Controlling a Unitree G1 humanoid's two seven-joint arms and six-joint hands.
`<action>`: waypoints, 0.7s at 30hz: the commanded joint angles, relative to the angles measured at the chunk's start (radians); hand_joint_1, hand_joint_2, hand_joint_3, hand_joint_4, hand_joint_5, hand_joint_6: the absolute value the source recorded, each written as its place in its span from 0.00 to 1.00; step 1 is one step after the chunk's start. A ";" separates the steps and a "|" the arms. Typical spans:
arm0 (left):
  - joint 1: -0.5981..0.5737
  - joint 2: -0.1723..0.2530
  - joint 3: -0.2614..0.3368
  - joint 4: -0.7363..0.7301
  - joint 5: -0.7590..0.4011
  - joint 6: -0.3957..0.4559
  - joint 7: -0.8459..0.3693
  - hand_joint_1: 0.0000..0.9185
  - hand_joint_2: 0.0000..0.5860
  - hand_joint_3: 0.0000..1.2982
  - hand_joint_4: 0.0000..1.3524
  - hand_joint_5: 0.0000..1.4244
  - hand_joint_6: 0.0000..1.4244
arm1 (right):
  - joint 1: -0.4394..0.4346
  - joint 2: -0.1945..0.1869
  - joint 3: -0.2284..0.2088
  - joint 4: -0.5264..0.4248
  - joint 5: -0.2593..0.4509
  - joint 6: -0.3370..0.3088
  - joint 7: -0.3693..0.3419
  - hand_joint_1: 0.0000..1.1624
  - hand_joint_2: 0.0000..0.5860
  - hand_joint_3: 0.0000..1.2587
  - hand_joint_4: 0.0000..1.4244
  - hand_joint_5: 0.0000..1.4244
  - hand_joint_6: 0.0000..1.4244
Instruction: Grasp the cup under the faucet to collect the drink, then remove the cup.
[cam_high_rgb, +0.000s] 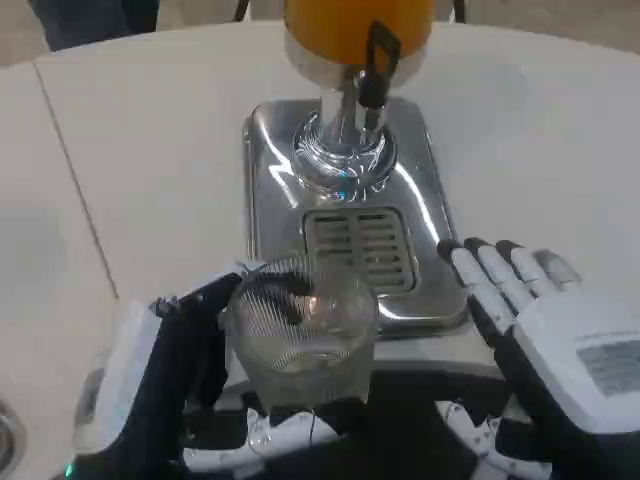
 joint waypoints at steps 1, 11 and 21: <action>-0.016 -0.018 -0.005 0.003 0.012 0.005 0.003 0.73 0.13 0.89 0.83 1.00 1.00 | 0.005 0.015 0.005 -0.019 -0.010 0.007 0.019 0.36 0.84 0.00 0.00 0.00 0.00; -0.061 -0.035 0.010 0.054 0.040 0.026 0.028 0.73 0.13 0.89 0.83 1.00 1.00 | -0.015 0.036 -0.003 -0.003 -0.019 0.022 0.018 0.36 0.84 0.00 0.00 0.00 0.00; -0.332 -0.081 -0.020 0.353 0.108 0.041 0.149 0.73 0.13 0.89 0.83 1.00 1.00 | 0.037 0.081 0.002 -0.048 -0.064 0.042 0.021 0.36 0.84 0.00 0.00 0.00 0.00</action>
